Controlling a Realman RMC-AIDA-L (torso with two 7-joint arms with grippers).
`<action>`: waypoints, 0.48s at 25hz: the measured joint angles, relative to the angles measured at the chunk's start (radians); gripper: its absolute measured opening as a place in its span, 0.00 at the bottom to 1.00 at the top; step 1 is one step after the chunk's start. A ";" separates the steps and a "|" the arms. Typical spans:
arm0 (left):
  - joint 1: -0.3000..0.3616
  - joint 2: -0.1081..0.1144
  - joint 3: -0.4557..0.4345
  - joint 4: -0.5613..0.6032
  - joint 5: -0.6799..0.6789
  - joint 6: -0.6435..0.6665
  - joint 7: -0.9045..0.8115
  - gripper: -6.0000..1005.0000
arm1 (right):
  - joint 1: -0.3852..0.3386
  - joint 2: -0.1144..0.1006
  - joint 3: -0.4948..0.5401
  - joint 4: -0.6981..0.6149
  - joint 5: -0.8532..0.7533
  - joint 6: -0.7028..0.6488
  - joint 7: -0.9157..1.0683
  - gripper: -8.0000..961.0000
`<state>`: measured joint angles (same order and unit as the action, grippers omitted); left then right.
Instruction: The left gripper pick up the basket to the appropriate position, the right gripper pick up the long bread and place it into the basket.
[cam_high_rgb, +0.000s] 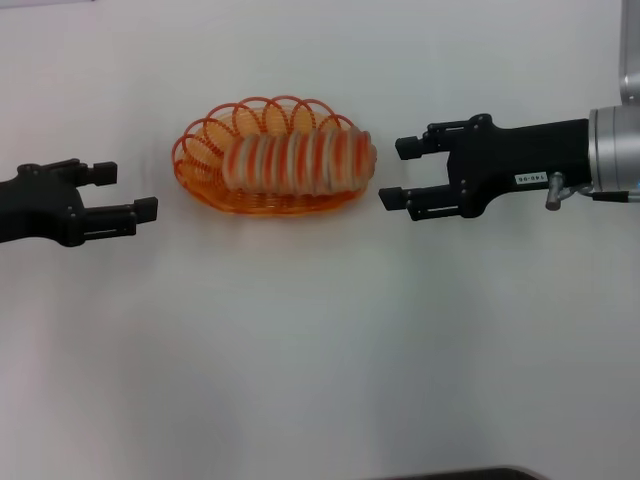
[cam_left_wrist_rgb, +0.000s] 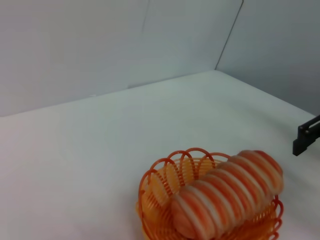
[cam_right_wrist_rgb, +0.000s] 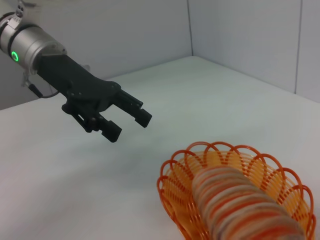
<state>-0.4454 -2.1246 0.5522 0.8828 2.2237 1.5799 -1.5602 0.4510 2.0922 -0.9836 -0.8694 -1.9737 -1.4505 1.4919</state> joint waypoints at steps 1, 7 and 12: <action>0.000 0.000 0.000 -0.002 -0.002 -0.003 0.000 0.84 | -0.001 0.000 0.001 0.004 0.000 0.003 -0.003 0.78; 0.000 -0.001 0.000 -0.007 -0.005 -0.009 0.000 0.84 | -0.016 0.000 0.005 0.010 0.008 0.008 -0.008 0.78; -0.001 -0.001 0.000 -0.008 -0.006 -0.011 -0.002 0.84 | -0.026 -0.002 0.008 0.010 0.010 0.008 -0.009 0.78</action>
<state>-0.4463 -2.1260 0.5523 0.8753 2.2180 1.5691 -1.5618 0.4251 2.0907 -0.9760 -0.8592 -1.9637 -1.4422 1.4830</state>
